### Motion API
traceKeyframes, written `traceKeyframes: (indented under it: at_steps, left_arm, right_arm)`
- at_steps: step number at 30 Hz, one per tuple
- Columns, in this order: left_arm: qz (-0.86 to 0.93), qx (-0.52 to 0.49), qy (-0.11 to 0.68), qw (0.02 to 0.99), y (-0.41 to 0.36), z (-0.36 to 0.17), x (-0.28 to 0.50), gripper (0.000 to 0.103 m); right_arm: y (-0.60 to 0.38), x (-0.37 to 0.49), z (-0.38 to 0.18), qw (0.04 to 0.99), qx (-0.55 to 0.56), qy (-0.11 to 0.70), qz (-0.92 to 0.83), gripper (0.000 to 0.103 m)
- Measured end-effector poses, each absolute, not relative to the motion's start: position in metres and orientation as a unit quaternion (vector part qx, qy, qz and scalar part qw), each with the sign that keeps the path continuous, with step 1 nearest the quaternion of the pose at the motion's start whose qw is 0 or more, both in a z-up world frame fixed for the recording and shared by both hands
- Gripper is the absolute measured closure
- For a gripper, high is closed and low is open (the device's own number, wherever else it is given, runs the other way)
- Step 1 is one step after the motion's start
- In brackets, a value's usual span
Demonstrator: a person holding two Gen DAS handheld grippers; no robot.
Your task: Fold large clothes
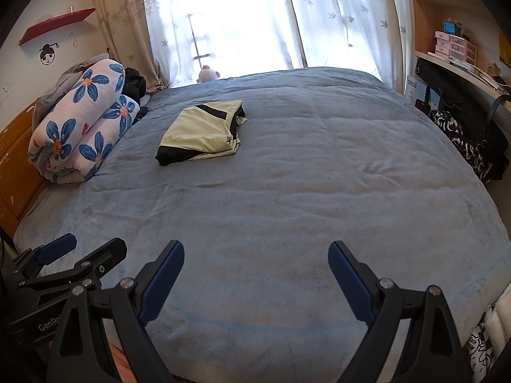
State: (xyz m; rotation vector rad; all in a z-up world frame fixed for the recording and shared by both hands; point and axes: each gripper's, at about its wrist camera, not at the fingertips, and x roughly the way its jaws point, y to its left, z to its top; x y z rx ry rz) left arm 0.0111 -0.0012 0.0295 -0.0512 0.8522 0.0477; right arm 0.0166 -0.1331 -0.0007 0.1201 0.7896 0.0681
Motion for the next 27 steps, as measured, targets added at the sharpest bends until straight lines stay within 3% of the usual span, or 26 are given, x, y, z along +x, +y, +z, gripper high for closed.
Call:
traceKeyframes:
  at_steps: [27]
  left_arm:
    - [0.017,-0.025,0.422,0.906,0.0084,0.0185,0.0109,0.013]
  right_arm:
    - [-0.1334,0.0176,-0.0009,0.920,0.059,0.386,0.032,0.011]
